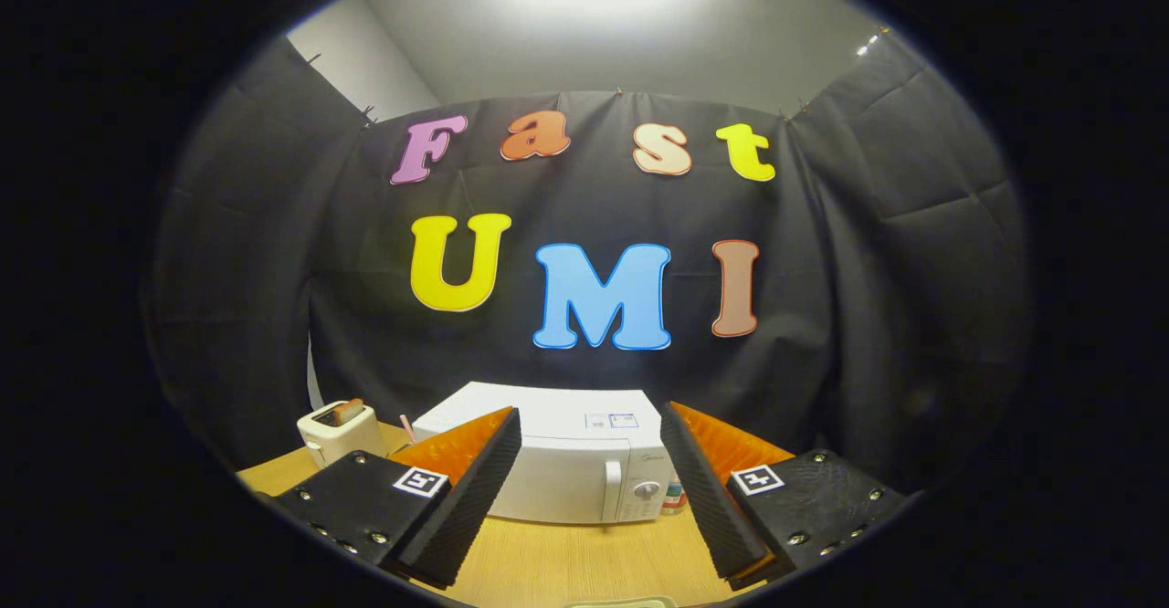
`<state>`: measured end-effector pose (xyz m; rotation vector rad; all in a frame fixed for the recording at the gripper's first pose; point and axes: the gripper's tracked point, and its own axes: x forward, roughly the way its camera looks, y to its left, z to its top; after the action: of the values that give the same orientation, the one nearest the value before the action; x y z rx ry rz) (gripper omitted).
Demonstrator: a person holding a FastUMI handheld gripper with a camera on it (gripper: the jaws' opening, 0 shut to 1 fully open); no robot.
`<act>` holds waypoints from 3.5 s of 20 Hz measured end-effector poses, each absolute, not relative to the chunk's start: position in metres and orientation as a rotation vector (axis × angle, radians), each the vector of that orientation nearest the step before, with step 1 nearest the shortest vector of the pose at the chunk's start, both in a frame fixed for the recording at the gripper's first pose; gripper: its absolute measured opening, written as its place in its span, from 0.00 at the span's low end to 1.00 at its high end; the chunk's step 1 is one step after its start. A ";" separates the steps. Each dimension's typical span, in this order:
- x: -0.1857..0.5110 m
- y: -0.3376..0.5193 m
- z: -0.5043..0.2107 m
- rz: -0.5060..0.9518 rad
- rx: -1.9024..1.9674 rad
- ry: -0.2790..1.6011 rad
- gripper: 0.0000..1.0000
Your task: Open the microwave, put the food inside, and close the microwave door.
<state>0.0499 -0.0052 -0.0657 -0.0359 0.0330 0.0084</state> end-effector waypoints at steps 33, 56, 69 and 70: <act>0.243 -0.042 -0.304 -0.060 -0.063 0.142 0.41; 0.116 -0.001 -0.297 0.263 0.015 0.254 0.11; -0.022 0.159 -0.287 0.303 0.032 0.234 0.10; -0.027 0.173 -0.288 0.286 0.027 0.229 0.10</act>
<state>-0.0266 0.1729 -0.2884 0.0274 0.2287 0.2858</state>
